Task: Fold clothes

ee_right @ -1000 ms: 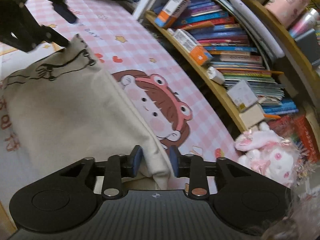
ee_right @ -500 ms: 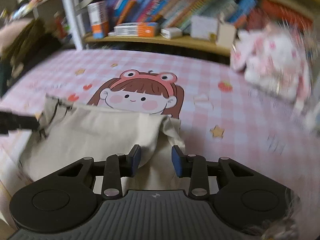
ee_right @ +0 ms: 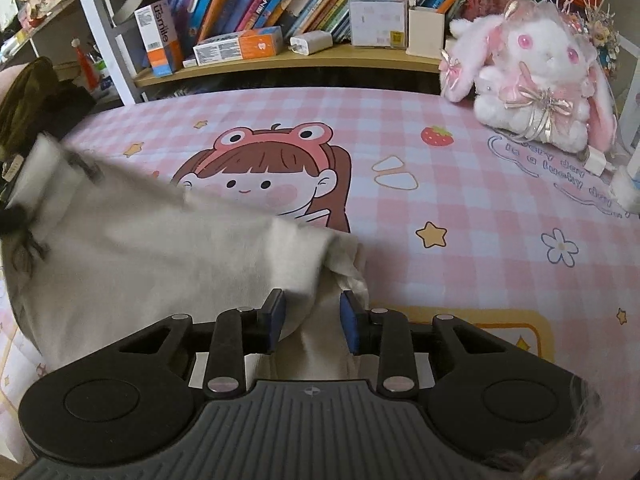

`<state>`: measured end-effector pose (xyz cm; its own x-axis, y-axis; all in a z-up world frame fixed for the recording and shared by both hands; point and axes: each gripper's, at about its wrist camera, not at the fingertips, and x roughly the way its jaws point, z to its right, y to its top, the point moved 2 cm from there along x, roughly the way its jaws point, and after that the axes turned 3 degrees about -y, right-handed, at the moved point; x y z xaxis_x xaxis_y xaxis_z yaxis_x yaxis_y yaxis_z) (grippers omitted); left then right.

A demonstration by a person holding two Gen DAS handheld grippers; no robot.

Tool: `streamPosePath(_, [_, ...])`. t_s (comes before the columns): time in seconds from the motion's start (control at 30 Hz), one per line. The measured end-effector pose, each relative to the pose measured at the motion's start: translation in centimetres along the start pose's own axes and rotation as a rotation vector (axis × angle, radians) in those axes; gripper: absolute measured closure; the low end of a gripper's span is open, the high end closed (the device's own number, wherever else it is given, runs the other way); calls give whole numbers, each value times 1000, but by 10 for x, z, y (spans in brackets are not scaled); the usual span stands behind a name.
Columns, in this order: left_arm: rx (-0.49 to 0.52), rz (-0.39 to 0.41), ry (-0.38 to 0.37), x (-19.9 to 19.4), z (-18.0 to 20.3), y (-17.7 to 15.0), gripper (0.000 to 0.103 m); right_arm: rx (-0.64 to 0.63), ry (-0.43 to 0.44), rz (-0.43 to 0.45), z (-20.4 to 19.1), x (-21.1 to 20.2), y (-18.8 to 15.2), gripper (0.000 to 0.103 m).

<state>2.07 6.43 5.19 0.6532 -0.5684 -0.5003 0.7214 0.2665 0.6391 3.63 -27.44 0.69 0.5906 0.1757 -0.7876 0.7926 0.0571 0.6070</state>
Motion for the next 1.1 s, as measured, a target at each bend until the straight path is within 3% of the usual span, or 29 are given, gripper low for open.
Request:
streamPosePath(0.13, [-44, -108, 105, 24, -27, -5, 88, 2, -3, -10, -2, 8, -1, 75])
streamPosePath(0.23, [10, -82, 82, 26, -21, 6, 78, 0, -20, -14, -4, 9, 1, 75])
streamPosePath(0.27, [36, -81, 75, 29, -19, 10, 68, 0, -25, -15, -4, 8, 1, 75])
streamPosePath(0.33, [57, -78, 64, 36, -18, 17, 64, 6, -34, -14, -4, 5, 1, 75])
streamPosePath(0.43, [40, -76, 48, 45, -22, 24, 65, 23, -48, -16, -2, -1, -2, 74])
streamPosePath(0.47, [36, -73, 36, 47, -23, 24, 69, 27, -54, -18, -1, -3, -3, 74])
streamPosePath(0.5, [30, -71, 25, 47, -23, 24, 80, 32, -60, -21, 0, -5, -5, 74])
streamPosePath(0.53, [28, -61, 4, 46, -22, 25, 98, 37, -66, -23, 0, -8, -6, 74])
streamPosePath(0.63, [37, 39, -103, 29, -11, 30, 98, 61, -85, -42, 6, -7, -12, 74])
streamPosePath(0.77, [31, -55, 32, 47, -24, 30, 92, 126, -81, -51, 14, -6, -19, 74])
streamPosePath(0.8, [24, -65, 35, 48, -26, 29, 91, 141, -76, -48, 15, -7, -19, 73])
streamPosePath(0.87, [31, -39, -3, 39, -24, 30, 79, 163, -65, -36, 16, -11, -20, 67])
streamPosePath(0.93, [44, -11, -22, 28, -23, 30, 52, 198, -42, -22, 20, -18, -20, 53])
streamPosePath(1.1, [-29, -27, 42, 14, -39, 18, 37, 339, 56, -18, 37, -29, -26, 33])
